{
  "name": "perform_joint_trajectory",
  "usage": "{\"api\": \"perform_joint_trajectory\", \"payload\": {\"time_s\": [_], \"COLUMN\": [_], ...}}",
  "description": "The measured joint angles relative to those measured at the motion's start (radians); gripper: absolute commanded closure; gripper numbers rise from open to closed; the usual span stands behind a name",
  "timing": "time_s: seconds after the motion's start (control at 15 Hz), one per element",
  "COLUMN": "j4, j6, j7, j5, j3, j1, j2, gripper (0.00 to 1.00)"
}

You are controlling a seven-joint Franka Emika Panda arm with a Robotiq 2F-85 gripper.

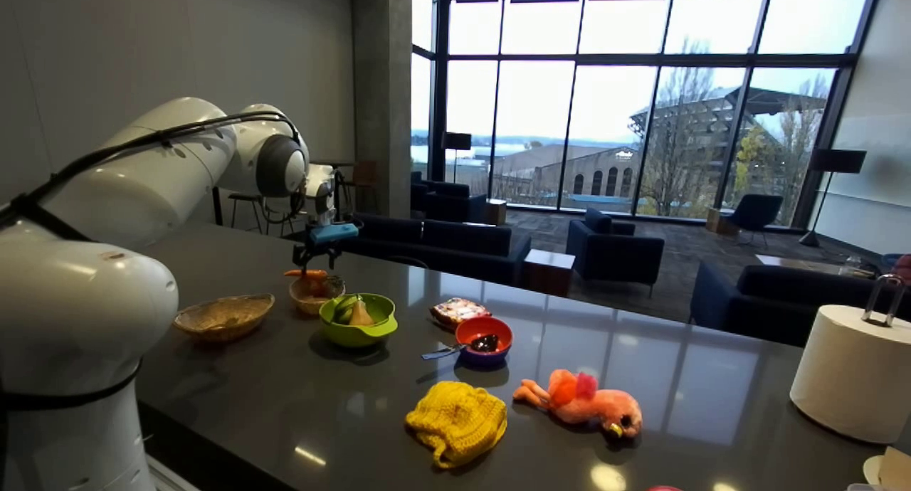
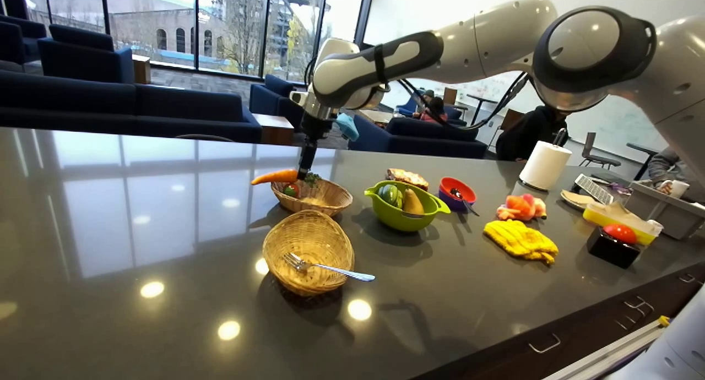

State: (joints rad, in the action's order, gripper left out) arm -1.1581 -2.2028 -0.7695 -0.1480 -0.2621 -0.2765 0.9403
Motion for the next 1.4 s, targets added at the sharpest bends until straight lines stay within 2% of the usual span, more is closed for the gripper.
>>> {"api": "perform_joint_trajectory", "payload": {"time_s": [0.53,0.6,0.67,0.8,1.27,1.33,1.4], "j4": [0.166,0.188,0.208,0.244,0.331,0.337,0.341], "j6": [0.109,0.123,0.136,0.157,0.196,0.198,0.199], "j7": [-0.116,-0.127,-0.137,-0.152,-0.165,-0.165,-0.165], "j5": [0.000,0.000,0.000,0.000,0.000,0.000,0.000], "j3": [0.002,0.004,0.005,0.007,0.011,0.011,0.012], "j1": [-0.018,-0.021,-0.023,-0.025,-0.027,-0.027,-0.027], "j2": [0.103,0.116,0.127,0.149,0.196,0.198,0.198], "gripper": [0.00,0.25,0.26,0.39,0.93,0.99,1.00]}}
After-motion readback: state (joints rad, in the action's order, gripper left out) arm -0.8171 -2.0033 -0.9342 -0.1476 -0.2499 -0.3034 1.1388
